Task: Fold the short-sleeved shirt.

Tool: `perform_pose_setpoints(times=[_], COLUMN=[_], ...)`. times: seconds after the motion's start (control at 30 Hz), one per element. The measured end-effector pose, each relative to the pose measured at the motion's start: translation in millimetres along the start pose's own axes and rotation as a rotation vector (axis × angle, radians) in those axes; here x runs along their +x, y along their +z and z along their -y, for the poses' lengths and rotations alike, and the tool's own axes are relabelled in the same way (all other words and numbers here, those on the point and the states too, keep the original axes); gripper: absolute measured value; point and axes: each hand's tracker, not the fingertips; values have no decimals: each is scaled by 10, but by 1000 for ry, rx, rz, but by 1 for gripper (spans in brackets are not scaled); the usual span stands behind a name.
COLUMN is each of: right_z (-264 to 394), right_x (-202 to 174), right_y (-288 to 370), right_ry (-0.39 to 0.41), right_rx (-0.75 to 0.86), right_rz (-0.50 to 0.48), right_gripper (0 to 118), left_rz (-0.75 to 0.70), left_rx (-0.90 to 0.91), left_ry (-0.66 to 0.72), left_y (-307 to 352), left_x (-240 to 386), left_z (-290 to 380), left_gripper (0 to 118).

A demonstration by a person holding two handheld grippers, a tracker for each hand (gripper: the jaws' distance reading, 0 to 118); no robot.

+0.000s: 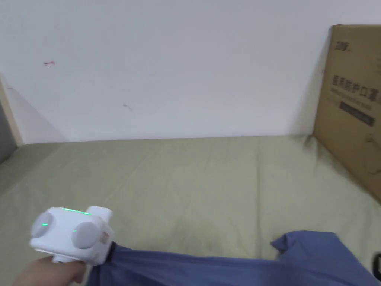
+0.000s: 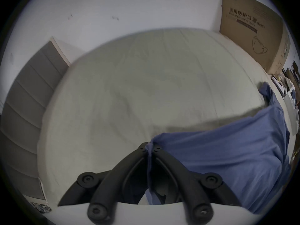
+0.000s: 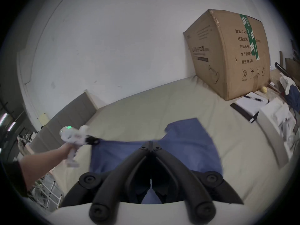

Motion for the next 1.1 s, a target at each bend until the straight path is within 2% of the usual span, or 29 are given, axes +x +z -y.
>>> perform_pose_setpoints(times=[0.13,0.2,0.23,0.27,0.3,0.33,0.4,0.5,0.6,0.67,0.73,0.8,0.83,0.9,0.93,0.97,1.0,1.1], right_z=[-569,-645,-658,-654,-612,-539,-452,-379,-303,-230,-165,-164,-171,-204,-238,-264,-306,-523], right_x=[384,526,579,650,748,834,968,1116,1176,1171,1072,946,872,792,775,757,724,602], right_y=[-865,-1262,-1428,-1616,-1798,-1942,-2145,-2487,-2766,-2915,-2956,-2929,-2856,-2746,-2666,-2564,-2432,-1983], right_ry=[-7,40,47,20,-20,-60,-123,-168,-179,-132,-39,59,75,90,87,25,3,89], right_rx=[-306,-379,-432,-505,-568,-607,-549,-598,-644,-693,-737,-731,-720,-715,-717,-728,-709,-592], right_rz=[91,160,159,165,182,214,238,306,330,357,385,418,425,420,398,324,311,318], right_gripper=[0,2,20,68,106,118,107,107,106,106,105,100,92,48,15,0,0,0], left_rz=[-1,6,8,10,8,7,12,22,35,44,42,41,38,18,16,18,19,33], left_rx=[-25,-32,-31,-37,-41,-45,-59,-68,-88,-107,-116,-126,-126,-98,-92,-90,-89,-59], left_ry=[-6,-1,0,-2,-5,-6,-5,-7,-9,-17,-29,-27,-23,-6,5,11,18,39], left_y=[140,155,223,221,213,203,150,84,14,-49,-90,-130,-118,-25,45,123,227,618], left_x=[-111,-150,-87,-79,-77,-78,-101,-130,-133,-129,-106,-108,-101,-89,-83,-82,-87,-168], left_z=[31,93,146,184,217,247,291,361,418,443,468,479,480,490,488,483,473,457], left_gripper=[0,0,0,0,0,0,0,0,0,0,0,0,0,0,0,0,0,0])
